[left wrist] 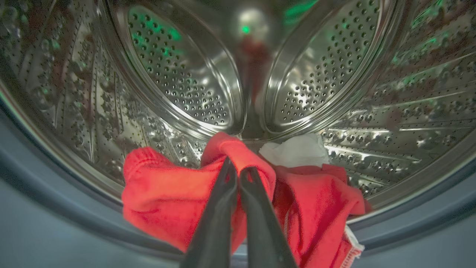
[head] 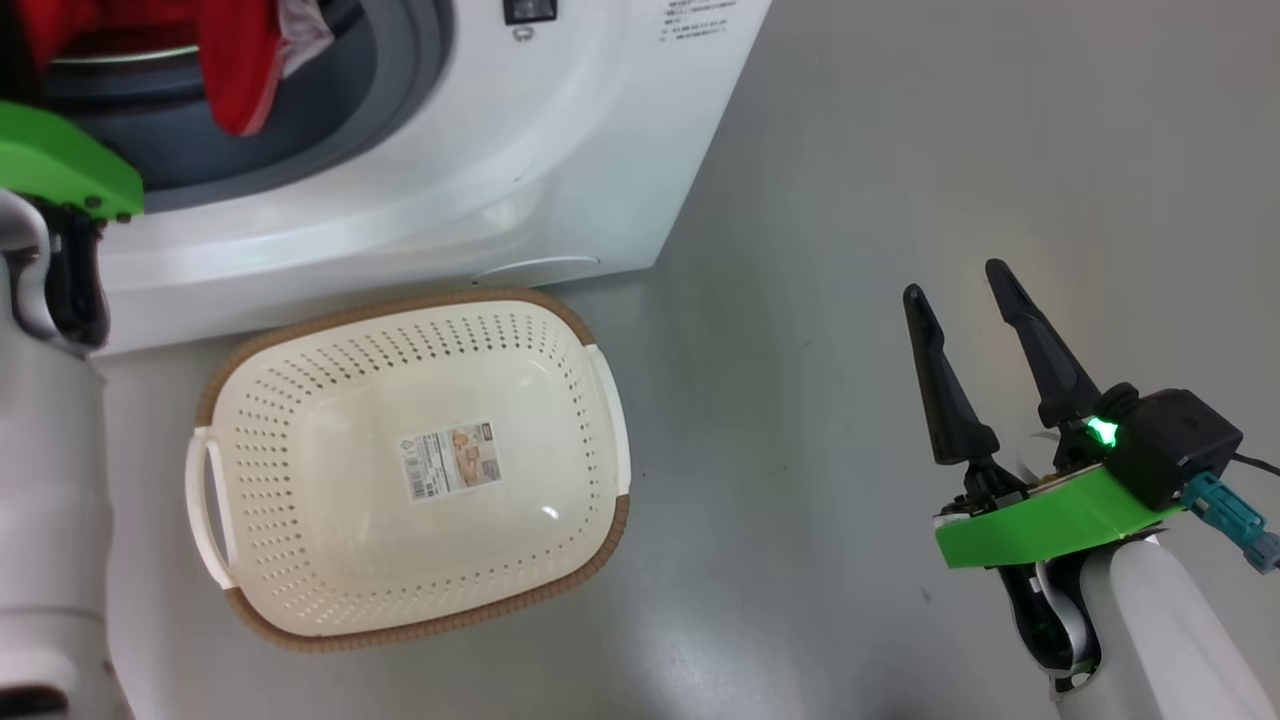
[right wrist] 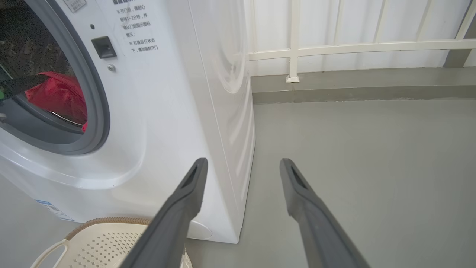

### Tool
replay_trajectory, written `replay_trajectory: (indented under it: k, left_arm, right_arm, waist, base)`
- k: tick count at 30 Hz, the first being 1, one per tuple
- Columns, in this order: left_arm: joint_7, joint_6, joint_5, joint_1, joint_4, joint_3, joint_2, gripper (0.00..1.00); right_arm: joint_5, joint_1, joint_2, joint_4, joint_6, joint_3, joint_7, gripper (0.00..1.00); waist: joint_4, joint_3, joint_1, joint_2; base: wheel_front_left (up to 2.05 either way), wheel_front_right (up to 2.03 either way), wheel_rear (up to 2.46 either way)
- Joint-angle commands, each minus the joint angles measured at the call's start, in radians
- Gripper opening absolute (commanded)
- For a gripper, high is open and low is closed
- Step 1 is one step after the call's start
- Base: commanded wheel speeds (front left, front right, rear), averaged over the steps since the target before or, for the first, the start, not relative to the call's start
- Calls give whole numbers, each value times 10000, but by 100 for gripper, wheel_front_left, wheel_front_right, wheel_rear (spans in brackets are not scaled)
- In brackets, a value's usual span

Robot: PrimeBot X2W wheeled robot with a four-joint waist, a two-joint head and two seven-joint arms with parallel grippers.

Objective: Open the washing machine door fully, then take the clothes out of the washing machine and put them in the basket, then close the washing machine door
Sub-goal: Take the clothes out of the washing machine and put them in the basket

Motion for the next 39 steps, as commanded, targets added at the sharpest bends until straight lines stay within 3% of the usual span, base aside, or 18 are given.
replay_trajectory:
  k: [1,8,19,28,39]
  left_arm:
    - [-116,-34,-6,401,-606,239,390,0]
    - [-118,-156,9,2399,-3540,1059,-65,0]
    - [-119,-285,422,4963,-6736,1690,-840,0]
    - [-120,-318,576,6736,-8322,1608,-1300,0]
    - [-120,-229,527,8143,-9402,1267,-1478,0]
  right_arm:
    - [53,40,-57,-233,63,149,-65,100]
    - [52,130,-28,-167,63,305,-65,100]
    - [35,379,-3,-75,63,185,-65,100]
    - [53,665,32,80,63,133,-65,100]
    - [64,995,15,172,63,109,-65,100]
  waist:
    - [100,-150,0,-1]
    - [147,-608,0,-1]
    - [244,-1407,0,-1]
    - [424,-2312,0,-1]
    - [641,-3199,0,-1]
  base:
    - [0,0,0]
    - [0,0,0]
    - [0,0,0]
    - [0,0,0]
    - [0,0,0]
